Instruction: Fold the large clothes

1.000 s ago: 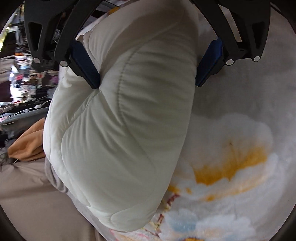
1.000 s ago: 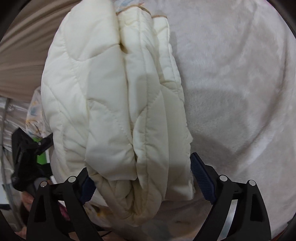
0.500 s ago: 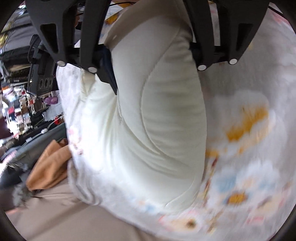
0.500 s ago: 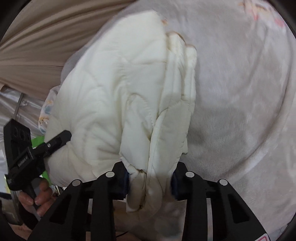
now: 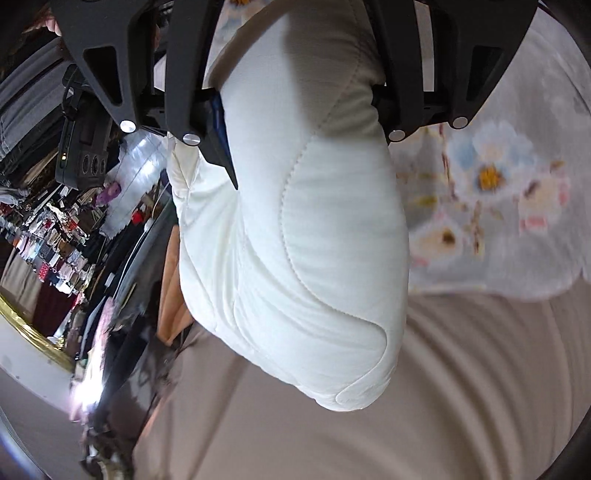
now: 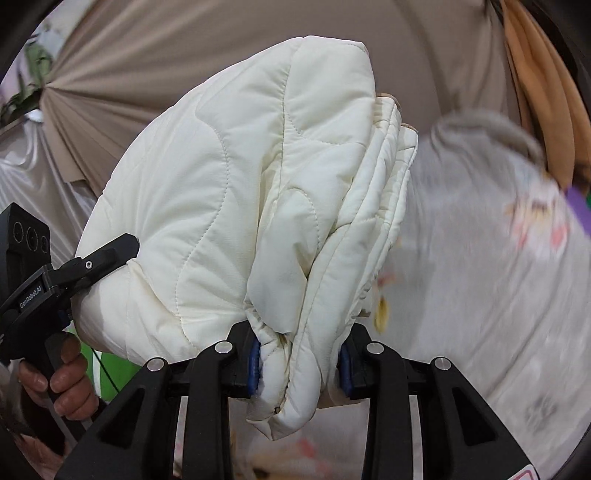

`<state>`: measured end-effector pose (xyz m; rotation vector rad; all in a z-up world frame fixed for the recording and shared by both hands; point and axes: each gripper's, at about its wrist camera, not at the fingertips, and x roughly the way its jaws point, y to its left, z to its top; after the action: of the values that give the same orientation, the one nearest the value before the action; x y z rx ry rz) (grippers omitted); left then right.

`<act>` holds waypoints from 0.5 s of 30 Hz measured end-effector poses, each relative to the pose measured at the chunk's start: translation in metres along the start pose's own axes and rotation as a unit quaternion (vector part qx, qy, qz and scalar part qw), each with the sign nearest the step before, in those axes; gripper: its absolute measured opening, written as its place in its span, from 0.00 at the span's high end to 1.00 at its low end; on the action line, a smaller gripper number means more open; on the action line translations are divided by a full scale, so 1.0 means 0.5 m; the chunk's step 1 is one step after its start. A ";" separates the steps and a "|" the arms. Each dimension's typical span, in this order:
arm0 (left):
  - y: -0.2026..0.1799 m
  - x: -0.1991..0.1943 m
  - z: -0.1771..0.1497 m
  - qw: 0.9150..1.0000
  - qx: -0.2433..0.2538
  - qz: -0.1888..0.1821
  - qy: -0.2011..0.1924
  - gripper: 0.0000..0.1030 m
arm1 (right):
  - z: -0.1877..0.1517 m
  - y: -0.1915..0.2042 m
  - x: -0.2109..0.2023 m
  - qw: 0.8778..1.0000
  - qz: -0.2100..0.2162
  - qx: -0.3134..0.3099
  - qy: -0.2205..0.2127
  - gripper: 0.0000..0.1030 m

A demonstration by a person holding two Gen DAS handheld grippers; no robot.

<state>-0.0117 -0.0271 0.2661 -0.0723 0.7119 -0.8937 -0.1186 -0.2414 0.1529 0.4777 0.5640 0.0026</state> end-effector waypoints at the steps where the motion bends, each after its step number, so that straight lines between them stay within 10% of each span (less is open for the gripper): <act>1: -0.006 -0.016 0.018 1.000 0.008 0.000 -0.016 0.50 | 0.014 0.005 -0.016 1.000 -0.002 -0.013 -0.017 0.69; 15: 0.135 -0.129 0.117 0.989 0.025 -0.020 -0.144 0.47 | 0.173 0.185 0.025 0.983 0.033 -0.133 -0.121 0.68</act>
<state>0.0428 0.0504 0.3226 -0.1685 0.4192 -0.9156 -0.0519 -0.1951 0.2508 0.2319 0.3024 0.0813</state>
